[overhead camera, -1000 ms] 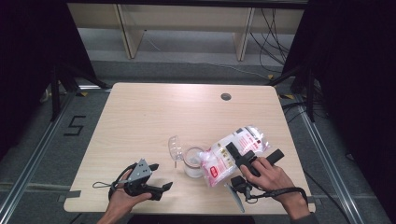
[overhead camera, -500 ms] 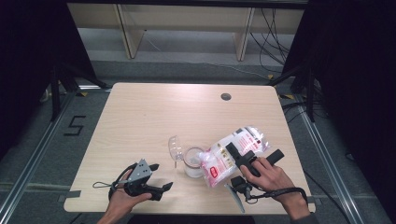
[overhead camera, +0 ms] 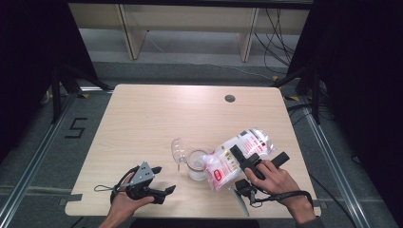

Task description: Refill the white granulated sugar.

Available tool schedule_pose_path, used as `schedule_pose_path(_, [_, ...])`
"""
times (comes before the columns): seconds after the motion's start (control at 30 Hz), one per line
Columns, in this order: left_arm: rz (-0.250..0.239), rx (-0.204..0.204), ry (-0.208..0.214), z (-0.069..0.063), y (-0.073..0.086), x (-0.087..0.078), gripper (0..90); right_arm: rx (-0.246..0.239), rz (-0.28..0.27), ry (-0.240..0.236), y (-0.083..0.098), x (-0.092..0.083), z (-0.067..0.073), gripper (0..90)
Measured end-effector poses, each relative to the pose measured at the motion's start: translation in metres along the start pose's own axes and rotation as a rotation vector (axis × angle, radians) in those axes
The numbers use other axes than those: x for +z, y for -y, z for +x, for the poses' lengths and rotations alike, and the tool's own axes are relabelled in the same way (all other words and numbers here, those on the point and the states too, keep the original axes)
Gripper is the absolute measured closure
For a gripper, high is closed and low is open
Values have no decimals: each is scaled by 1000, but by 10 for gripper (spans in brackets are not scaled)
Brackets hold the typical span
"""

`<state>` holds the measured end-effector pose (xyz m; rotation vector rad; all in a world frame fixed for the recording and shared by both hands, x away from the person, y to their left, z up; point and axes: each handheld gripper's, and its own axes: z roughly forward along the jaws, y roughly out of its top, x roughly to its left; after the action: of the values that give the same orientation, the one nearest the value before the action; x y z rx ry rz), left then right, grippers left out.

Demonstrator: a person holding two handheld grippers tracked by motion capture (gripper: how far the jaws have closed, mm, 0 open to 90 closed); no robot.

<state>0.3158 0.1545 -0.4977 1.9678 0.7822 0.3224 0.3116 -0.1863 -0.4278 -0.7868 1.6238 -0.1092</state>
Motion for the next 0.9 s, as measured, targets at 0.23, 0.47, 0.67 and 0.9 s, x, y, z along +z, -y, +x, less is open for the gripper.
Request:
schedule_pose_path(0.23, [-3,27,-8,1,-1,-1,153,5,1,0,1,0,0,647])
schedule_pose_path(0.47, [-3,23,-12,1,-1,-1,152,4,3,-1,1,0,-1,649])
schedule_pose_path(0.67, [-21,4,-25,3,-1,-2,153,-3,-2,-7,1,-1,0,652])
schedule_pose_path(0.9, [-20,10,-17,2,-1,0,153,-3,0,-5,2,-1,0,655])
